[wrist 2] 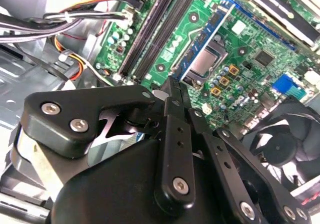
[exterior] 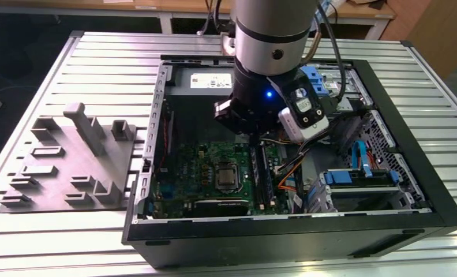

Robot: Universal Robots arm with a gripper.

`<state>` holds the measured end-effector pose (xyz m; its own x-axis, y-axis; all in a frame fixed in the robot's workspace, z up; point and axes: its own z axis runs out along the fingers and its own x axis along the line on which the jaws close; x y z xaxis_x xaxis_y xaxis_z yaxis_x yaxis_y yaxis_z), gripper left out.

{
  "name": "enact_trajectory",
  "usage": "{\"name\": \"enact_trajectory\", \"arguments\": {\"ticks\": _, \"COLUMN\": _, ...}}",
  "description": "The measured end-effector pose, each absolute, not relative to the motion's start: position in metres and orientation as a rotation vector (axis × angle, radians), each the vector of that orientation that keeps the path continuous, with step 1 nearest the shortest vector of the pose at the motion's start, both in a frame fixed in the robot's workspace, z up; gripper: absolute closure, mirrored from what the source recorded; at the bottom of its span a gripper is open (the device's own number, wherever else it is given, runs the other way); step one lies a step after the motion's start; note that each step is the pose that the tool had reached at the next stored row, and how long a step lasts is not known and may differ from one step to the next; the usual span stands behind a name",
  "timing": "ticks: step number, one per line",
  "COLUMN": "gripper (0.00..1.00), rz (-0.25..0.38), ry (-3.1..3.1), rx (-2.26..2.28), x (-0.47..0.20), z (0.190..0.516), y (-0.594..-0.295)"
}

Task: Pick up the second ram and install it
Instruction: 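Insert the second ram into the second slot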

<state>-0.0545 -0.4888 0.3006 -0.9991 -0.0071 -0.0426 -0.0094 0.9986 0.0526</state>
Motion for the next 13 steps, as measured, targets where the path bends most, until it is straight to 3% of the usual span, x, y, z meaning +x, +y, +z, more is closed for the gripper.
{"name": "enact_trajectory", "arguments": {"ticks": 13, "gripper": 0.89, "rz": 0.083, "ry": 3.098, "rx": -0.013, "x": -0.049, "z": 0.285, "y": -0.489}}
